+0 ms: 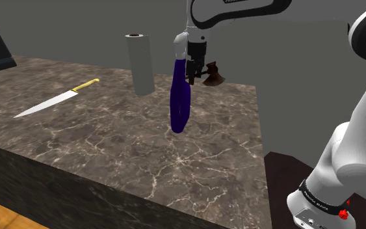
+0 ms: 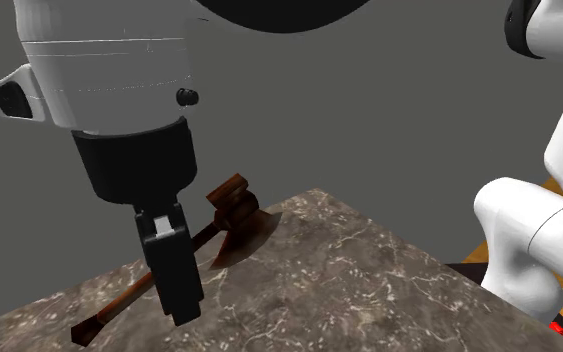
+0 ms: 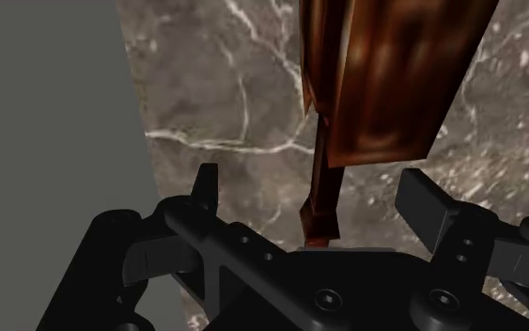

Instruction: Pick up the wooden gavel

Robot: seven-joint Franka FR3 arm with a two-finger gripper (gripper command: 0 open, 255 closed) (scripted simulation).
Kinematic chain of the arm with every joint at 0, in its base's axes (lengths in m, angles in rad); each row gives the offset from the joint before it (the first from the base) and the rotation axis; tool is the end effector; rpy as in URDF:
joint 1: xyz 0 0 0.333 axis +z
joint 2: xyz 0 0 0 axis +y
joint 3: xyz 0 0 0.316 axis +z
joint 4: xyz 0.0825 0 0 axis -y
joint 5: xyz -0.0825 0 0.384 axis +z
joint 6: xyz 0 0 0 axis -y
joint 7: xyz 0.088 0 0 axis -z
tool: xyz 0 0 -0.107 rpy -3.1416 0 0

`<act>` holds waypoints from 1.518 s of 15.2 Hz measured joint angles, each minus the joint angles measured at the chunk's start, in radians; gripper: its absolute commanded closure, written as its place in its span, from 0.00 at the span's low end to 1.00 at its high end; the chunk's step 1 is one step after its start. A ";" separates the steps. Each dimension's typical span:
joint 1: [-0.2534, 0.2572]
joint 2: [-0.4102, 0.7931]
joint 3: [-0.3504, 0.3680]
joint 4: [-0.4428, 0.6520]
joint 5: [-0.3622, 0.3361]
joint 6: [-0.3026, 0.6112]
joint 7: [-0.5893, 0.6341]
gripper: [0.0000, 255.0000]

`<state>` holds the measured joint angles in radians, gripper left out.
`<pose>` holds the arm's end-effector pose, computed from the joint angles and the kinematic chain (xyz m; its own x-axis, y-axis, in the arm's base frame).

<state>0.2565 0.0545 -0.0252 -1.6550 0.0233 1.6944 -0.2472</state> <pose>0.5617 0.1349 0.5644 0.8890 0.4578 -0.0093 0.4575 -0.8889 -0.0247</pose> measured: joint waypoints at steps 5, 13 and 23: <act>0.000 -0.001 0.000 -0.006 0.000 0.005 0.000 1.00; 0.000 0.000 0.000 0.024 0.000 -0.023 0.001 1.00; -0.001 0.031 0.000 0.197 0.001 -0.165 0.003 1.00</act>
<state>0.2559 0.0859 -0.0256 -1.4576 0.0240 1.5291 -0.2443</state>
